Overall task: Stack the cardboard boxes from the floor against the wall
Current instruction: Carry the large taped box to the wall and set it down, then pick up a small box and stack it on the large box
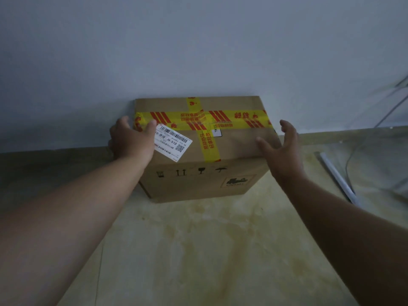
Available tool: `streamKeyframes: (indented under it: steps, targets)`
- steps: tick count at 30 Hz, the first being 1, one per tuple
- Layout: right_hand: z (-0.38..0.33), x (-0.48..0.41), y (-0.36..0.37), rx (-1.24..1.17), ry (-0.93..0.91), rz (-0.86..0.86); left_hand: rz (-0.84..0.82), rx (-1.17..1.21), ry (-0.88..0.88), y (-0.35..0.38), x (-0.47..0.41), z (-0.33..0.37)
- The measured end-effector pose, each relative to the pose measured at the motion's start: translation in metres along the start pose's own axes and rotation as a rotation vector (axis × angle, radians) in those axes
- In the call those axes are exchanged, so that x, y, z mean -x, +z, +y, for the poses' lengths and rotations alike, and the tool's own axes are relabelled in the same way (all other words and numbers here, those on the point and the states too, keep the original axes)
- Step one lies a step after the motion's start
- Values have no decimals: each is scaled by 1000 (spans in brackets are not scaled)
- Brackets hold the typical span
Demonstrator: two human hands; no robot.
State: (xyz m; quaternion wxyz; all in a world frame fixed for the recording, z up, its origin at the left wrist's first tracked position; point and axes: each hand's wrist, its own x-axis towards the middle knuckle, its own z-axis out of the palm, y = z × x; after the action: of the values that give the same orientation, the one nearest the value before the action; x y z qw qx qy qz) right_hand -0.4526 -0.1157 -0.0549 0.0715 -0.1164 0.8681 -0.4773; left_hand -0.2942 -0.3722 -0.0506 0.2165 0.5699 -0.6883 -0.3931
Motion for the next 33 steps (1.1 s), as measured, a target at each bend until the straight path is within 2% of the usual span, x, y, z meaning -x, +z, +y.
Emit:
streamKeyframes:
  steps: [2,4,7,9,13,21,27,33]
  targets:
    - [-6,32,0,-87,2,-6,43,16,76,-13,21,-4]
    - [-16,64,0,-225,43,-56,24,131,125,-23,51,-11]
    - [-36,112,-10,-506,141,-216,-47,332,91,-38,110,-20]
    - [-45,138,-20,-590,164,-308,-68,423,53,-49,149,-23]
    - [-44,192,-54,-620,199,-409,-48,503,-10,-70,223,-35]
    - [25,317,-142,-541,311,-545,-29,420,-167,-92,384,-94]
    - [108,387,-167,-480,398,-531,-182,273,-328,-78,474,-175]
    - [199,461,-151,-394,539,-485,-301,213,-517,-64,538,-286]
